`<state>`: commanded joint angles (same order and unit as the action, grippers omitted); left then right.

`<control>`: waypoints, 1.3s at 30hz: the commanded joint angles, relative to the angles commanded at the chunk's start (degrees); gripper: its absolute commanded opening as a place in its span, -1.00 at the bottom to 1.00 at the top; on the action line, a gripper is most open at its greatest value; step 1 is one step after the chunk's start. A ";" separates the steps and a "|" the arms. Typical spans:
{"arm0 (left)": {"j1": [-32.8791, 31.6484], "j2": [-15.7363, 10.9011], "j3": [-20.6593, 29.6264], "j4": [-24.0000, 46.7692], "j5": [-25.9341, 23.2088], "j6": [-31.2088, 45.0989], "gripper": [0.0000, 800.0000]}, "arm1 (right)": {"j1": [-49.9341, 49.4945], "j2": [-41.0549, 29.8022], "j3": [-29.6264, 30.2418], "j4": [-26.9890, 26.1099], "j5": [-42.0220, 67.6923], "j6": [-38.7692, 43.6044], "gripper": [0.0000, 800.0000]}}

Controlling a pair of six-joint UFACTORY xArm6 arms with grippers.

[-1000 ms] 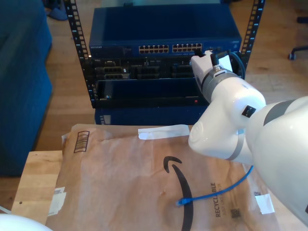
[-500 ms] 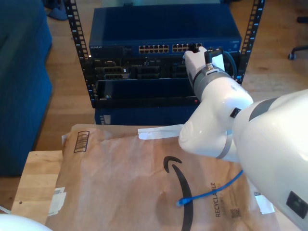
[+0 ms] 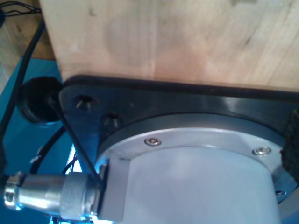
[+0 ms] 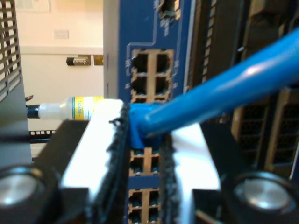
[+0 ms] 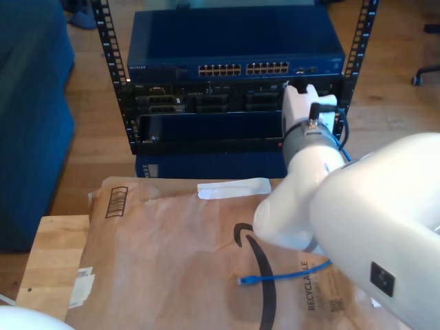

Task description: Grab the cable and plug it in

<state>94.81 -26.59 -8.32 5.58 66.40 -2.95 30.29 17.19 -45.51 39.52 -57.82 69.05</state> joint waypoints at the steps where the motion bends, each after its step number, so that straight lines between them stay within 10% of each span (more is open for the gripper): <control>1: 0.00 0.00 -0.09 0.00 0.00 0.00 1.00 | 0.09 0.09 0.18 -0.09 -0.35 0.09 -1.00; 39: 0.00 0.00 0.00 0.00 0.00 0.00 1.00 | -1.32 19.43 -17.05 -0.09 -14.77 2.29 -1.00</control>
<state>94.81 -26.59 -8.32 5.58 66.40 -2.95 28.97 36.62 -62.56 39.43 -72.59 71.34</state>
